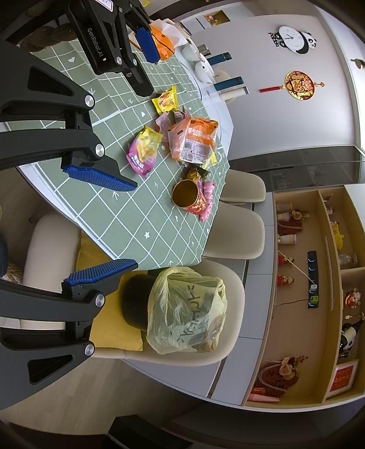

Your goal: Collect trash

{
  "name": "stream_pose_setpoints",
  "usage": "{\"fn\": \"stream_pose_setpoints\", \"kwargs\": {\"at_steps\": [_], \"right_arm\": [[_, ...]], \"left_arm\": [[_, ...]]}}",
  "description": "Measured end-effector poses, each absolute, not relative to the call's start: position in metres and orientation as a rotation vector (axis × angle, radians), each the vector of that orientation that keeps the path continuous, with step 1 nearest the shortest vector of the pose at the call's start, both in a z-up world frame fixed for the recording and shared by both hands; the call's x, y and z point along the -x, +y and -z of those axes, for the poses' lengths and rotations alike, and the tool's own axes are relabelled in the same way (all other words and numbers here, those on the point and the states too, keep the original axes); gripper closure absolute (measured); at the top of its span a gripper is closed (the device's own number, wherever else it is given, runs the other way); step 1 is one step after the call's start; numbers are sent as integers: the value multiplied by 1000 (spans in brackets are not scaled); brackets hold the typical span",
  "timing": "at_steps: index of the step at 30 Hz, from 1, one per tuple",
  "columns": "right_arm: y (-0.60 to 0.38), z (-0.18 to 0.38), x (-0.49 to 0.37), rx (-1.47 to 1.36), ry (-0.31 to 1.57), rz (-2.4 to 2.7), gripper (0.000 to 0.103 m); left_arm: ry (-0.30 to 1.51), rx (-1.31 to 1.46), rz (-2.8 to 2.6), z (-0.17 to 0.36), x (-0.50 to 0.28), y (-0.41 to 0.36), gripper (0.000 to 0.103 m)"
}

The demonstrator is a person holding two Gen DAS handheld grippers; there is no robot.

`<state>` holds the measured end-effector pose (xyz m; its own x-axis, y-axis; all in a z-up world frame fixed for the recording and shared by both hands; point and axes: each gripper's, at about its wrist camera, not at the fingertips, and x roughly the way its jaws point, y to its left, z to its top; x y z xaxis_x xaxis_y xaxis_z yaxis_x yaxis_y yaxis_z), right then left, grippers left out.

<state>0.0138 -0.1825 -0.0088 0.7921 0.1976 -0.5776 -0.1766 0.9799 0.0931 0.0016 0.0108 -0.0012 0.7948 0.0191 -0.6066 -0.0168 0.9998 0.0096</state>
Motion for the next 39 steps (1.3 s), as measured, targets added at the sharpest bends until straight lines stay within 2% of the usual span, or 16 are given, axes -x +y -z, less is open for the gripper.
{"fn": "stream_pose_setpoints", "kwargs": {"at_steps": [18, 39], "right_arm": [[-157, 34, -82, 32, 728, -305, 56], [-3, 97, -215, 331, 959, -835, 56]], "left_arm": [[779, 92, -126, 34, -53, 72, 26], [850, 239, -225, 61, -92, 175, 25]]}}
